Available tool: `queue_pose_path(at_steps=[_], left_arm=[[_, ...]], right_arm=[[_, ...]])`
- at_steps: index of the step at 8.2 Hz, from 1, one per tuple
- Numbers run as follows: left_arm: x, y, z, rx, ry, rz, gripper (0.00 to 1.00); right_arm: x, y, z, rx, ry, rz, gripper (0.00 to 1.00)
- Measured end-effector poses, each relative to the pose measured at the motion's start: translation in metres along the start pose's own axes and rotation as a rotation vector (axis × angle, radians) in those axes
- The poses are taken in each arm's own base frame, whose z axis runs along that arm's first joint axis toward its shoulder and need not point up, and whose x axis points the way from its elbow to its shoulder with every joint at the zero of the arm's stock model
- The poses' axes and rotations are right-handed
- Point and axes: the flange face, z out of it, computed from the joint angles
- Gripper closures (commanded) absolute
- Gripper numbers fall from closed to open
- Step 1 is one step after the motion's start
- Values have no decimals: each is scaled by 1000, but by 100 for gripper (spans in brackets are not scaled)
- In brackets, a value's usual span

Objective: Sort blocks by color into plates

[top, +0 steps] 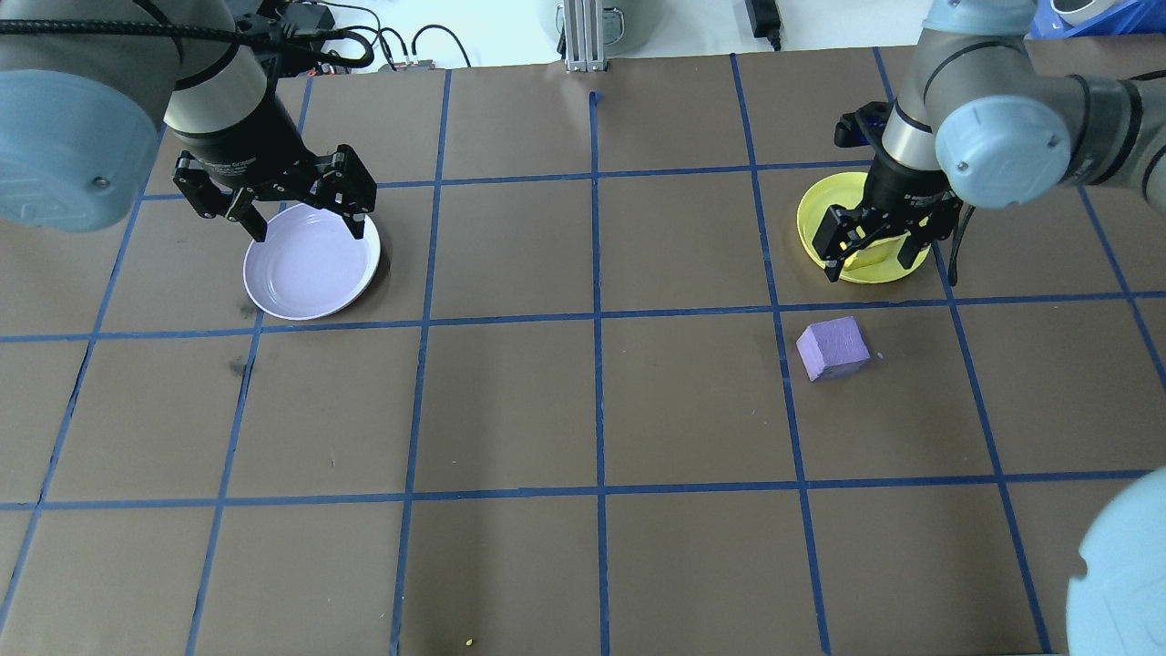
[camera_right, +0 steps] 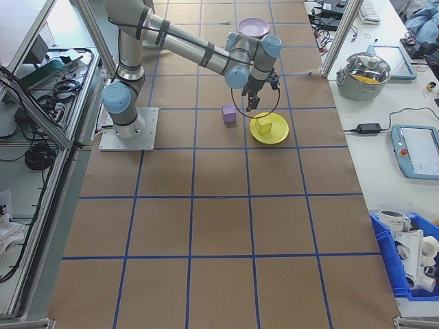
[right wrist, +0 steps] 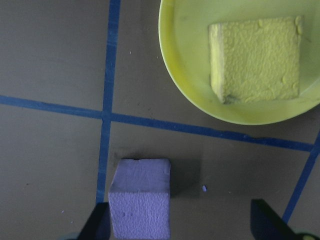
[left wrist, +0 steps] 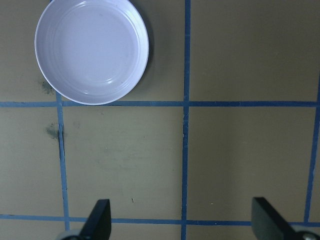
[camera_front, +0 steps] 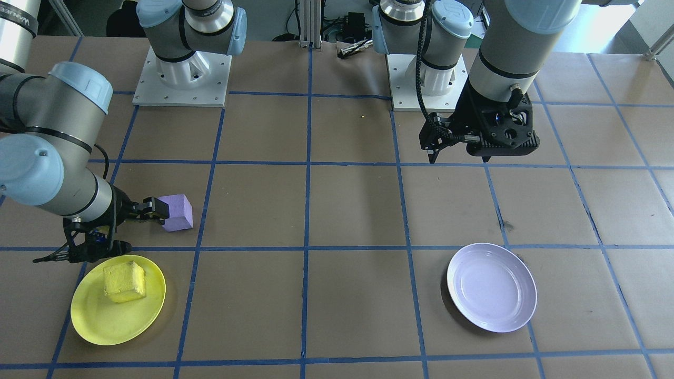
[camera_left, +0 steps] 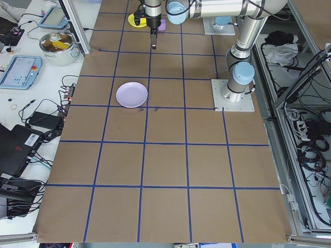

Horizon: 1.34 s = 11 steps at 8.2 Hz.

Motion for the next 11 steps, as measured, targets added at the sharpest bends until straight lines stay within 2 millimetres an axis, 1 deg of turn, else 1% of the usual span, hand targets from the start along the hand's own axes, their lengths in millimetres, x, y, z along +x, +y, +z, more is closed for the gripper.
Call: queue_pose_path(at_steps=[1, 2, 3, 4, 5, 6, 7, 8, 9, 10, 11], left_arm=[[0, 0, 0, -1, 0, 0, 0], [0, 1, 1, -3, -1, -1, 0], [0, 1, 1, -4, -2, -1, 0], [0, 1, 1, -3, -1, -1, 0], [0, 1, 0, -1, -1, -1, 0], [0, 1, 0, -1, 0, -2, 0], [0, 1, -1, 2, 3, -4, 0], [0, 1, -2, 7, 6, -5, 0], [0, 1, -2, 8, 5, -4, 0], [0, 1, -2, 9, 4, -3, 0], [0, 1, -2, 9, 3, -2, 0]], right_arm=[[-6, 16, 19, -10, -3, 12, 0], [-11, 27, 45, -9, -3, 17, 0], [-15, 37, 70, -12, -5, 18, 0], [-18, 43, 88, -21, -8, 17, 0], [-19, 47, 98, -27, -13, 8, 11], [-21, 49, 103, -32, -20, 2, 66], [-22, 50, 106, -35, -25, -2, 83], [-22, 51, 106, -33, -27, 0, 82], [-26, 50, 101, -19, -32, 4, 79], [-41, 48, 93, 5, -51, 20, 82], [-67, 44, 84, 29, -63, 55, 76]])
